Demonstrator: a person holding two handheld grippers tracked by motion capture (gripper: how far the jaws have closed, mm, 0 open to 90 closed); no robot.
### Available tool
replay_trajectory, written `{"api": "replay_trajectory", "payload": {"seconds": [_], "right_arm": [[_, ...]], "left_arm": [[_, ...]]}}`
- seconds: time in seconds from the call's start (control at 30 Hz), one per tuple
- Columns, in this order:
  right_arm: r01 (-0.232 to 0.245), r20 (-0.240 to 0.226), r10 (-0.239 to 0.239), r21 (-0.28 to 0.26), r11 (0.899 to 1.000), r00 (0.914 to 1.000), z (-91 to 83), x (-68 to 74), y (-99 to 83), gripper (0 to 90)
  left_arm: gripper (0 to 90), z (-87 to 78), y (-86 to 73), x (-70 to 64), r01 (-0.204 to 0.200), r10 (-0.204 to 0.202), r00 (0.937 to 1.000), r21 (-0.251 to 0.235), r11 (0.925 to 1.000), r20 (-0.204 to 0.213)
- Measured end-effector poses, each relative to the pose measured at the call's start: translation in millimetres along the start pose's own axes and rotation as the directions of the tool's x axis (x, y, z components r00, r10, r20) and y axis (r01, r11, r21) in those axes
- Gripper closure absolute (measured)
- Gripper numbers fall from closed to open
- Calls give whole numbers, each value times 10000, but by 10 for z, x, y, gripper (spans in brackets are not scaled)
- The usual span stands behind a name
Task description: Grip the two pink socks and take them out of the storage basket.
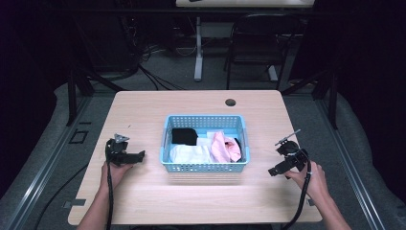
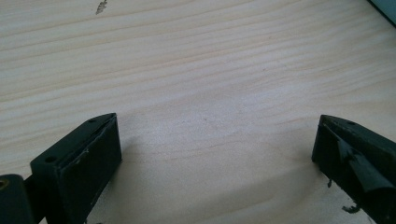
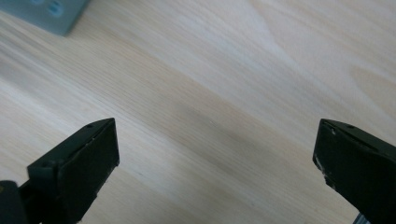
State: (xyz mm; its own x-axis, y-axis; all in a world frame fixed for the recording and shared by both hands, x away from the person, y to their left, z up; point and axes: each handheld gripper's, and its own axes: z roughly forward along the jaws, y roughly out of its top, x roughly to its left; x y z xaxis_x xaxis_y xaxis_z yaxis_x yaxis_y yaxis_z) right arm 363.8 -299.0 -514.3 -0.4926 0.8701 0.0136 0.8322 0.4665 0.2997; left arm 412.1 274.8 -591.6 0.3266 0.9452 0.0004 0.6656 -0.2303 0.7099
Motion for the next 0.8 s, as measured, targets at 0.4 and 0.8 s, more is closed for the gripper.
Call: {"api": "replay_trajectory", "payload": {"seconds": [0.4,0.8], "right_arm": [[368,-501,-407,-765,9964,9979,-274,181,208,4],[857,-702,-970,-1497,9850,9928,-559,362,501,8]], "left_arm": [[16,4,4,-10,-1,1,10000,-17,10000,-4],[16,-1,-1,-16,16,-17,10000,-19,10000,-41]]}}
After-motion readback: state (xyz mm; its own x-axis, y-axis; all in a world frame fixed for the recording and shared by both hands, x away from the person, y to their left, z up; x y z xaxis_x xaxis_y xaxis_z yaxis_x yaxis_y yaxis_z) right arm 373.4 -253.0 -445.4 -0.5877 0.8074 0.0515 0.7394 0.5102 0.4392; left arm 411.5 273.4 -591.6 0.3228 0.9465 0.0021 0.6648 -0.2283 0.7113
